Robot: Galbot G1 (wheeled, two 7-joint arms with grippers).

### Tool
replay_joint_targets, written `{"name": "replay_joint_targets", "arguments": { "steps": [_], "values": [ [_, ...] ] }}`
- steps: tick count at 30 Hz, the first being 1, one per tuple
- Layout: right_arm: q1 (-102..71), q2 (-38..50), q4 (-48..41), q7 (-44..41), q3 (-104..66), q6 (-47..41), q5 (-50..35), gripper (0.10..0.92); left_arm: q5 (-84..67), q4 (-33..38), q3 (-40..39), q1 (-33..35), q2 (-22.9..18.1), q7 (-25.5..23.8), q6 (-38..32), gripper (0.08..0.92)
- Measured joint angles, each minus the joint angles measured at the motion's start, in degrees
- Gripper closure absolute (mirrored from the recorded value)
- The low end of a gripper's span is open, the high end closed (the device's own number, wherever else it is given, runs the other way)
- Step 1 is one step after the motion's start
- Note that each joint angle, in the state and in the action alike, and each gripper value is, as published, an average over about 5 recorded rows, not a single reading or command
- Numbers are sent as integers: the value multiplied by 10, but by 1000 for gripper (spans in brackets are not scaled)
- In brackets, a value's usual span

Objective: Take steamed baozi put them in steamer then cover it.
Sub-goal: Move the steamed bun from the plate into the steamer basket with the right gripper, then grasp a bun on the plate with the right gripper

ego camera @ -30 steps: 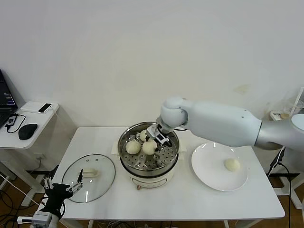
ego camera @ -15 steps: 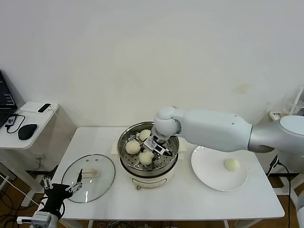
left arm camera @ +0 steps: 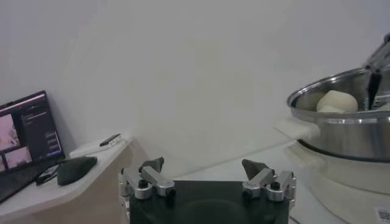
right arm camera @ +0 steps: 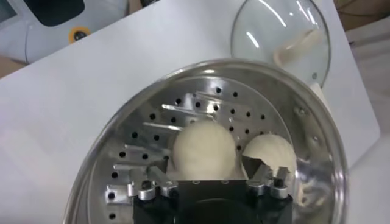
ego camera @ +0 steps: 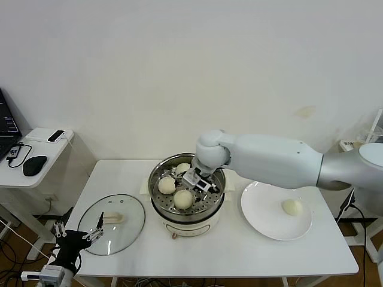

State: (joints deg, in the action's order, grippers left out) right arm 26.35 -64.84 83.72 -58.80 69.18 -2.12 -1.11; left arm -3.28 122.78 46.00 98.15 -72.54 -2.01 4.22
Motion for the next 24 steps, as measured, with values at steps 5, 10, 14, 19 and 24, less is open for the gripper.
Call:
{"name": "replay_joint_targets", "arguments": {
  "steps": [5, 10, 14, 19, 24],
  "values": [
    [15, 28, 7, -15, -19, -24, -10, 202, -1, -3, -2, -3, 3, 0, 0, 177],
    [23, 74, 12, -31, -37, -63, -15, 203, -2, -3, -6, -6, 8, -1, 1, 177],
    [22, 122, 18, -35, -49, -93, -17, 203, -3, -3, -9, -10, 12, -1, 3, 177],
    [6, 196, 24, -38, -68, -116, -4, 203, -7, -5, -12, -16, 18, -2, 5, 177],
    [-36, 268, 21, -40, -103, -125, 30, 203, -6, -11, -17, -19, 20, -2, 4, 177]
  ]
}}
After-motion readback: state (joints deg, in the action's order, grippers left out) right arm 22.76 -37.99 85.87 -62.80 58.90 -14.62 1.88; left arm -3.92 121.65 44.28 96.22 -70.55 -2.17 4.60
